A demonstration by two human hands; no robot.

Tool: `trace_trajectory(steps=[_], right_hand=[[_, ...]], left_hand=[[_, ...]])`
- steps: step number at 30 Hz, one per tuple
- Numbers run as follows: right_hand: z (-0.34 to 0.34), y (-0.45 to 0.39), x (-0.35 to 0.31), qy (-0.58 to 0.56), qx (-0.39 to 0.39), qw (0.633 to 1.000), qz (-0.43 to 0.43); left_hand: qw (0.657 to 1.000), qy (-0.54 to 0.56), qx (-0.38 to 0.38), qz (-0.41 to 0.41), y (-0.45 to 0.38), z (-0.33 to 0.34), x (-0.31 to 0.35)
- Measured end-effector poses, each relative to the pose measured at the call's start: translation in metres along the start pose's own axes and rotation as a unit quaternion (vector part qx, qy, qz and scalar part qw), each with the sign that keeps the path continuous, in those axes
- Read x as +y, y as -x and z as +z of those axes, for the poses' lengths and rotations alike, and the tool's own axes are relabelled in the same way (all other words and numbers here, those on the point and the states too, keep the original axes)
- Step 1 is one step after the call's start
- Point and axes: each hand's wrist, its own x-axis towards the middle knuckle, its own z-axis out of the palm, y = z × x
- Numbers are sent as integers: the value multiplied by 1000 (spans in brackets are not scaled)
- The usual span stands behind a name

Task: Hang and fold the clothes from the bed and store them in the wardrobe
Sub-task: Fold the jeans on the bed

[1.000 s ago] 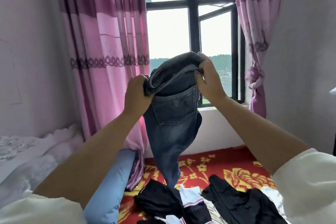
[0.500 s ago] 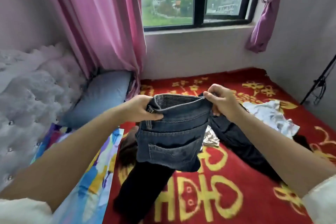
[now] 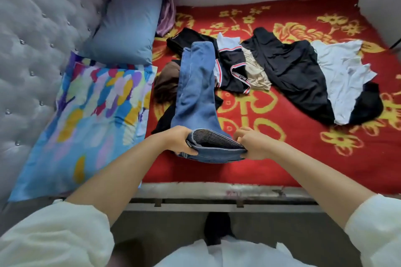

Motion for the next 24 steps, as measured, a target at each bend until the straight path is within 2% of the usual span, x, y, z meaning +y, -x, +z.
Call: trace_trajectory(steps=[6,9,11,13,15,17,19,22,24], right_hand=[[56,54,-83,-44,-26,997,-55],[80,69,-118,-30,-76,996,-45],[93,76,-139,-29,-138,990,-13],[103,84,-165,-46,-232,971,32],[110,83,-176,-83,-309,946,58],[124,79,-179,-152,-347,923,74],[133,76,-184,-193,-359,908,98],[135,68,-183,-186,-339,917,102],[128,65,-177,-175,-313,927,106]], left_hand=[[987,-94,120,52,83,82,-35],[987,-53,143,59,115,126,-60],[993,5,97,70,132,156,-69],[995,99,-6,23,154,185,-76],[986,133,-102,-6,166,203,-83],[976,152,-151,-24,173,212,-89],[971,175,-159,-39,179,216,-96],[972,194,-124,-40,177,219,-104],[978,191,-72,-32,170,217,-105]])
